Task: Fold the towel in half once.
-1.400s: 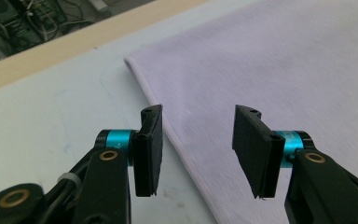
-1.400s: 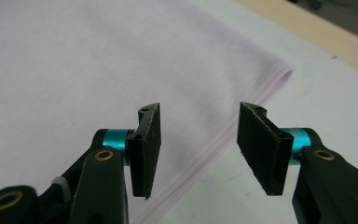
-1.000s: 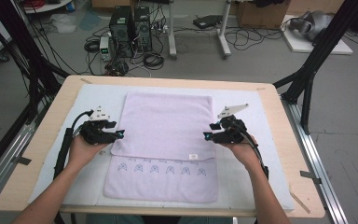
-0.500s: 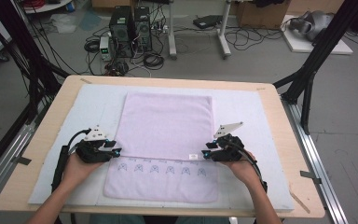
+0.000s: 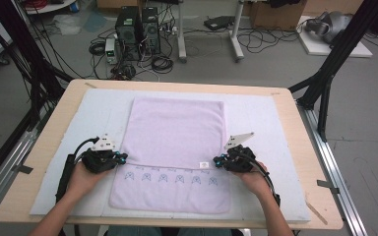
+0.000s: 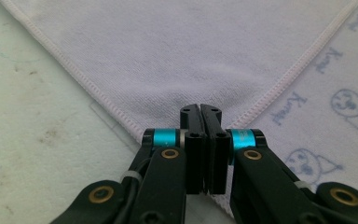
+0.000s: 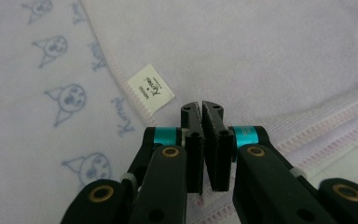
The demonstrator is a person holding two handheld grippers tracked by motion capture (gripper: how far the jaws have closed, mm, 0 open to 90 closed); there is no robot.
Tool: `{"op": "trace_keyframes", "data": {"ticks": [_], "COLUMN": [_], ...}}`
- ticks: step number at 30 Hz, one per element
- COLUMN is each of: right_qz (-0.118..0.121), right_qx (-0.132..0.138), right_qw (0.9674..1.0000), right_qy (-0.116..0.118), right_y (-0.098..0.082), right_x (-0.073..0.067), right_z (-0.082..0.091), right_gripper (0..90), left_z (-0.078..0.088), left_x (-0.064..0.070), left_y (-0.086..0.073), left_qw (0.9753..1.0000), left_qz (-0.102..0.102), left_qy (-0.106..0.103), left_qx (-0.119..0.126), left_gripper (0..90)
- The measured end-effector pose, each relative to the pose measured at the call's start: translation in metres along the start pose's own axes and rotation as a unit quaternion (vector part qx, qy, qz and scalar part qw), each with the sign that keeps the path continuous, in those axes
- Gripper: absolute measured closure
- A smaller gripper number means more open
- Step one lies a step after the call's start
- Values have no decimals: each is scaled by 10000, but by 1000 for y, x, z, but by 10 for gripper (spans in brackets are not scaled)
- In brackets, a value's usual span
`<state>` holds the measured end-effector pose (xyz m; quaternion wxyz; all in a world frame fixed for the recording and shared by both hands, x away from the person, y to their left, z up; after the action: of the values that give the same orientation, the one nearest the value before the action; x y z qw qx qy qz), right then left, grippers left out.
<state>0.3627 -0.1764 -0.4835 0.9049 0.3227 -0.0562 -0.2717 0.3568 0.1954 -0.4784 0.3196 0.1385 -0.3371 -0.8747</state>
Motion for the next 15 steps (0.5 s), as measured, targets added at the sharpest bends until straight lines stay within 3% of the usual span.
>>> {"op": "trace_keyframes", "data": {"ticks": [7, 11, 15], "right_qz": [-24, 49, 101], "right_qx": [422, 543, 561], "right_qw": [9991, 9984, 9981], "right_qy": [77, 131, 228], "right_y": [8, 8, -4], "right_x": [-6, -19, -35], "right_z": [22, 35, 47], "right_gripper": [876, 876, 876], "left_z": [24, 34, 42], "left_x": [8, 24, 36], "left_y": [10, 8, -2], "left_qw": [9991, 9988, 9987], "left_qz": [-29, -203, -208], "left_qy": [108, 24, -78], "left_qx": [400, 438, 457], "left_gripper": [880, 880, 880]}}
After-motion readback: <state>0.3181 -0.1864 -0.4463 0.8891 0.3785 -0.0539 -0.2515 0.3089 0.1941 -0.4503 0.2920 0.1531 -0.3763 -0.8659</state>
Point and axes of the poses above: each handheld gripper's, and its own axes: z roughly backward along the jaws, y roughly out of its top, x roughly to its right, the point moved 7 cm from there along -z, roughly forward along the jaws, and after that the axes turned 6 degrees about -x, right-handed, at the moved point
